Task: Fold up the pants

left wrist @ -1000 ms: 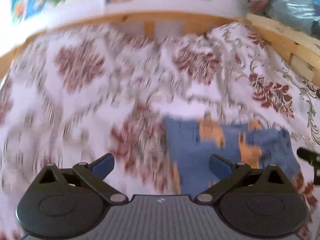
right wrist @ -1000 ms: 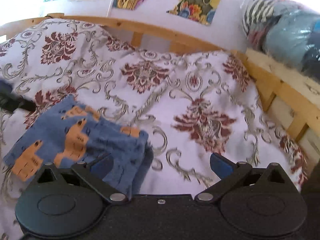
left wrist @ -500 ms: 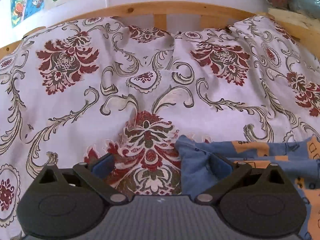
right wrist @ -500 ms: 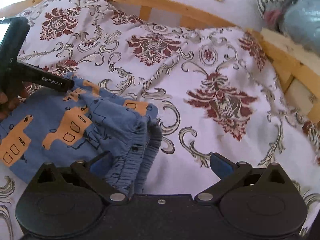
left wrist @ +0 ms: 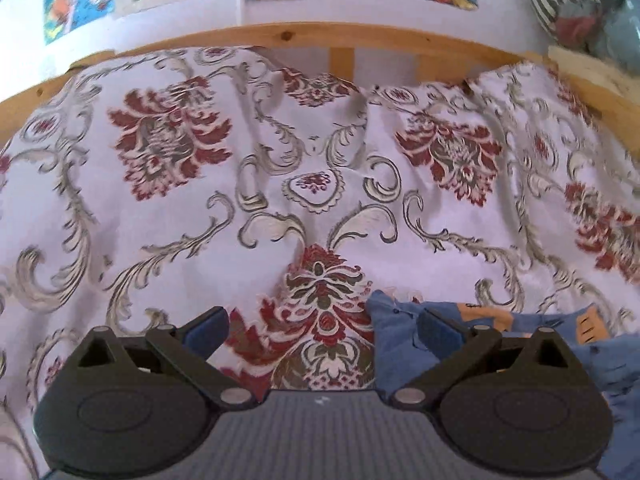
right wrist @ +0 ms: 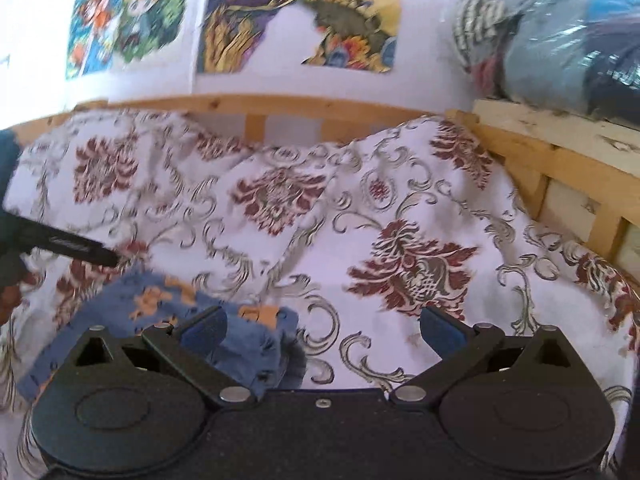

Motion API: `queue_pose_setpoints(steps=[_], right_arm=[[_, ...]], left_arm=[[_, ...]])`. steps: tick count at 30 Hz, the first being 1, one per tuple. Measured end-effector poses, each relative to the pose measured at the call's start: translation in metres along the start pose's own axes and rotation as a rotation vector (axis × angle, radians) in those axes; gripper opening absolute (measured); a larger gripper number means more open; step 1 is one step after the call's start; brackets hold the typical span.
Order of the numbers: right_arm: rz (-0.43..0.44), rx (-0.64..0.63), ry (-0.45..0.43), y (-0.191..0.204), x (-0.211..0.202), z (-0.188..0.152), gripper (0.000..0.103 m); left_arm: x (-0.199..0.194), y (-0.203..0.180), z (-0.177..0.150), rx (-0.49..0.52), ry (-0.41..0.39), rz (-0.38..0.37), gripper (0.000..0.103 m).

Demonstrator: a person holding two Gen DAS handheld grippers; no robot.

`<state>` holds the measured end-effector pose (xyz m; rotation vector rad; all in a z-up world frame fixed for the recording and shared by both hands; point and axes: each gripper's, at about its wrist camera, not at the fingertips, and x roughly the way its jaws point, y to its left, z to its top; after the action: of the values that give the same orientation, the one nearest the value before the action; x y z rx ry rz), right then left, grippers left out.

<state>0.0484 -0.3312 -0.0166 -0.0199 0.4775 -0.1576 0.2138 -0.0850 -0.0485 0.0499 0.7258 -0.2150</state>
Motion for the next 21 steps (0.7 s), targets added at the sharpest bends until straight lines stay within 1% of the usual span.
queue_pose_setpoints(steps=[5, 10, 14, 18, 21], right_arm=[[-0.007, 0.047, 0.01, -0.005, -0.002, -0.002, 0.102], [0.01, 0.06, 0.007, -0.002, -0.01, -0.004, 0.102], [0.025, 0.069, -0.003, -0.001, -0.019, -0.004, 0.102], [0.031, 0.087, -0.014, -0.003, -0.025, -0.004, 0.102], [0.038, 0.118, -0.01, -0.006, -0.026, -0.004, 0.102]], left_arm=[[-0.029, 0.02, -0.004, -0.126, 0.016, -0.018, 0.103], [-0.057, 0.037, -0.024, -0.22, 0.06, -0.01, 0.103], [-0.076, 0.041, -0.036, -0.22, 0.09, 0.005, 0.103], [-0.094, 0.04, -0.045, -0.2, 0.082, 0.019, 0.103], [-0.102, 0.037, -0.051, -0.181, 0.091, 0.03, 0.103]])
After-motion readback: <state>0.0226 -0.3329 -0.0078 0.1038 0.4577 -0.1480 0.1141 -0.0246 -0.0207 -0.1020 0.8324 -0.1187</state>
